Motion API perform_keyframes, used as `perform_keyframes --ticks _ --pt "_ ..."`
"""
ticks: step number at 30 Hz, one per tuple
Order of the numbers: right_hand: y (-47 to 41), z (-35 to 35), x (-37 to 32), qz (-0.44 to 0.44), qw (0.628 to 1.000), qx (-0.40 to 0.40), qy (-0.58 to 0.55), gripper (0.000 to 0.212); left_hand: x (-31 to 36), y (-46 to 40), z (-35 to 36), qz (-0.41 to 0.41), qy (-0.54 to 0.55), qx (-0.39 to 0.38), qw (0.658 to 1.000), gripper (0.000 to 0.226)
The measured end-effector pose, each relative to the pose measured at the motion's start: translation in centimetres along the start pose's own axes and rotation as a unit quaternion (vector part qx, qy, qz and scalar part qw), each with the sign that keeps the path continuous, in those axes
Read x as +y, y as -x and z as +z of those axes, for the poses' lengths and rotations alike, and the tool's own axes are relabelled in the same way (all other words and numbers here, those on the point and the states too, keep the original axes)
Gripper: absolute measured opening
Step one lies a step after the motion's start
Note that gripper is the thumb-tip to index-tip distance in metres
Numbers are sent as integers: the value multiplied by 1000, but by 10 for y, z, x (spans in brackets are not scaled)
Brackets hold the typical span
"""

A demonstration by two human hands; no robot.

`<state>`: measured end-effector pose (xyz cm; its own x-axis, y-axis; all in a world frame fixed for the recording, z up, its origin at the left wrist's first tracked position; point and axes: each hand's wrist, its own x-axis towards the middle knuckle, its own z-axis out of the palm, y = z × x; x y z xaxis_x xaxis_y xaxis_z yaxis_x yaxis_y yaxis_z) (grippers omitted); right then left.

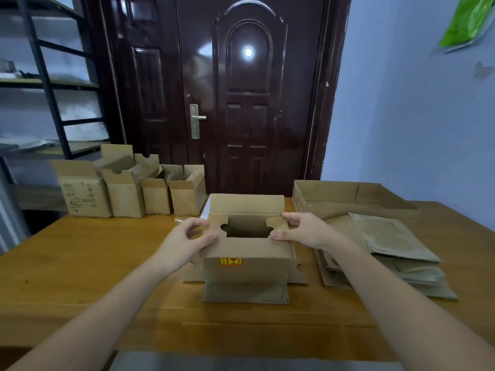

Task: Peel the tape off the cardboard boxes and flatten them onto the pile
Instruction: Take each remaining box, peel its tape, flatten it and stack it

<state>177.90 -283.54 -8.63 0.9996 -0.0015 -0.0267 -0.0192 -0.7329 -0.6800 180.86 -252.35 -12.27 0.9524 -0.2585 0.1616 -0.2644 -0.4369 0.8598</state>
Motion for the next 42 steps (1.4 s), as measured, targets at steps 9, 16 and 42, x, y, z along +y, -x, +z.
perform_keyframes --ticks 9,16,42 --pt "-14 21 -15 52 986 130 86 72 54 -35 3 -67 -370 -12 927 66" --pt "-19 21 -27 64 971 158 165 46 71 -50 17 -43 -544 -22 838 85" --pt "22 65 30 47 889 -81 -449 64 -50 -21 8 -21 -166 -54 984 44"
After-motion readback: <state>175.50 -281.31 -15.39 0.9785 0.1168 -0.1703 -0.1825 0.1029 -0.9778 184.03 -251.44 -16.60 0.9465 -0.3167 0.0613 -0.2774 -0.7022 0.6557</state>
